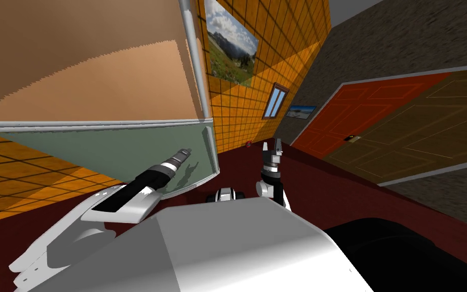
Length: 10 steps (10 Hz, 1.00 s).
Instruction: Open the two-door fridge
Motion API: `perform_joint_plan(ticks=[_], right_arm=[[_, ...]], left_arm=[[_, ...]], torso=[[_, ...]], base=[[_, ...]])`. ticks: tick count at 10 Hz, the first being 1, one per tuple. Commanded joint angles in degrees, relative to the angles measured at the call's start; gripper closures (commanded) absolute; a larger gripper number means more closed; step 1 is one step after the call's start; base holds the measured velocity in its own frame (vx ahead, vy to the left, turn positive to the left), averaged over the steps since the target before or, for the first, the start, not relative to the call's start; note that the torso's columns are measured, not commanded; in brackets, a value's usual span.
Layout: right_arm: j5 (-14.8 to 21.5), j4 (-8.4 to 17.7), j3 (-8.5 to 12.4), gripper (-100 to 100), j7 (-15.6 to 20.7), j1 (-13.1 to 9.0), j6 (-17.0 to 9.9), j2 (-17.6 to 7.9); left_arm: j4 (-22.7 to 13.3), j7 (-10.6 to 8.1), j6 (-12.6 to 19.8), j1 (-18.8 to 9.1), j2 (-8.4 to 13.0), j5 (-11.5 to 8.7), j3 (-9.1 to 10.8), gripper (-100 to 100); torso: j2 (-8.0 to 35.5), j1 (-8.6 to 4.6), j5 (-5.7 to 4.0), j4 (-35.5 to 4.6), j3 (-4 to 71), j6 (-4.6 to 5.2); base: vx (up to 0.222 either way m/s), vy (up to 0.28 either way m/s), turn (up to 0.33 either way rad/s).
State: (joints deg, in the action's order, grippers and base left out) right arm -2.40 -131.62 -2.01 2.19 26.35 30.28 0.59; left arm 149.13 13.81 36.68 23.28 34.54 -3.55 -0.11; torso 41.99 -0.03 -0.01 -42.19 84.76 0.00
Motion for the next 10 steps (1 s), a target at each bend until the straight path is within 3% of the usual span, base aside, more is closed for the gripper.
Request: perform_joint_plan(ticks=[1, 2, 7, 10], right_arm=[[0.0, 0.0, 0.0, 0, 0.0, 0.0, 0.0, 0.0], [0.0, 0.0, -0.01, 0, 0.0, 0.02, 0.0, 0.01], [0.0, -0.02, -0.01, 0, 0.0, 0.06, 0.01, 0.02], [0.0, -0.02, -0.02, 0, 0.0, 0.06, 0.02, 0.02]], left_arm=[[0.51, 0.11, -0.07, -0.18, 0.82, -0.77, -0.72, 100], [-1.51, 0.03, -0.07, -0.36, 0.77, -0.85, -0.63, -100], [-8.0, -0.83, 0.48, -2.29, -0.67, -0.5, 1.33, -100], [-7.63, -1.31, 2.06, -3.62, -1.14, -0.27, 3.29, -100]], torso=[[0.27, -0.1, -0.03, -0.08, -0.17, 0.0], [-0.13, -0.25, -0.07, 0.0, 0.02, -0.02], [0.24, -0.02, -0.01, -0.08, -0.16, 0.0], [0.2, -0.12, -0.04, -0.07, -0.13, 0.0]], base=[[-0.159, 0.046, -0.023], [-0.018, 0.003, 0.01], [0.103, -0.045, 0.014], [0.205, -0.115, 0.034]])
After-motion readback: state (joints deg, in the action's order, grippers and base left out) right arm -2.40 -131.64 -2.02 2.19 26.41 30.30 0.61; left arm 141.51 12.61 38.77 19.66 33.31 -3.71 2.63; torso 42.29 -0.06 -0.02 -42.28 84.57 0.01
